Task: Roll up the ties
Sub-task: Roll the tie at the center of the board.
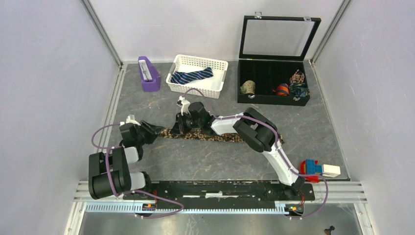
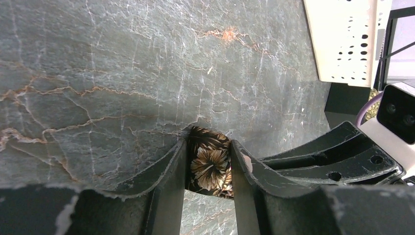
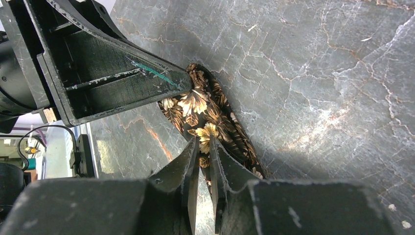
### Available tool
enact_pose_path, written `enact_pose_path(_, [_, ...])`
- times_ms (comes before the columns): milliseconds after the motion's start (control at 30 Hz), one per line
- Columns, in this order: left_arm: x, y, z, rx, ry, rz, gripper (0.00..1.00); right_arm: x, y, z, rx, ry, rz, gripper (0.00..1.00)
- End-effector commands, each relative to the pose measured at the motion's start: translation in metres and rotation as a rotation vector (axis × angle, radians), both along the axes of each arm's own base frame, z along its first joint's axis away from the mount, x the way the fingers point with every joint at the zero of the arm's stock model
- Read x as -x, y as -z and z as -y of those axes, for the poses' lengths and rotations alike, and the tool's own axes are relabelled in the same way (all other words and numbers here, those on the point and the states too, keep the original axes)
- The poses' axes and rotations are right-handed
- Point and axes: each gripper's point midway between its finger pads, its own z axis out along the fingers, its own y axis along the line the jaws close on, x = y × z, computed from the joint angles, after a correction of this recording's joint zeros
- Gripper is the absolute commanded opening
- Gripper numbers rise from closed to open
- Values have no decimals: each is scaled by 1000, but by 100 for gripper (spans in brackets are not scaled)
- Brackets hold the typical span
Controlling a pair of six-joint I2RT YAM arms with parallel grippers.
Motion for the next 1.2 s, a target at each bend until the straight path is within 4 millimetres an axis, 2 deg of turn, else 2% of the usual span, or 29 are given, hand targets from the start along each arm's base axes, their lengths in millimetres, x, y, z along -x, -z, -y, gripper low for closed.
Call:
enact_pose_path(0, [-6,-12,6,46,21,36,43,-5,9,2,15,1,16,20])
enact_pose_path(167, [-5,-18,9,43,41,70,37,-4,12,3,19,1,13,19])
enact_pose_path(400, [-7,-25,19,62,98,119,22,-3,13,3,16,3,9,20])
enact_pose_path(533, [-7,-29,22,52,109,138,4,-4,11,2,11,2,11,19])
enact_pose_path(567, [-7,-30,22,47,109,141,3,-5,10,3,10,3,12,20])
enact_pose_path(733, [-6,-35,22,-19,106,141,2,-4,-6,1,-15,-7,25,21])
enact_pose_path(933, [-2,-48,10,-157,60,133,2,-6,-36,1,-55,-1,58,29])
enact_pose_path(1167, [2,-52,8,-238,43,136,2,-3,-41,-4,-85,0,42,27])
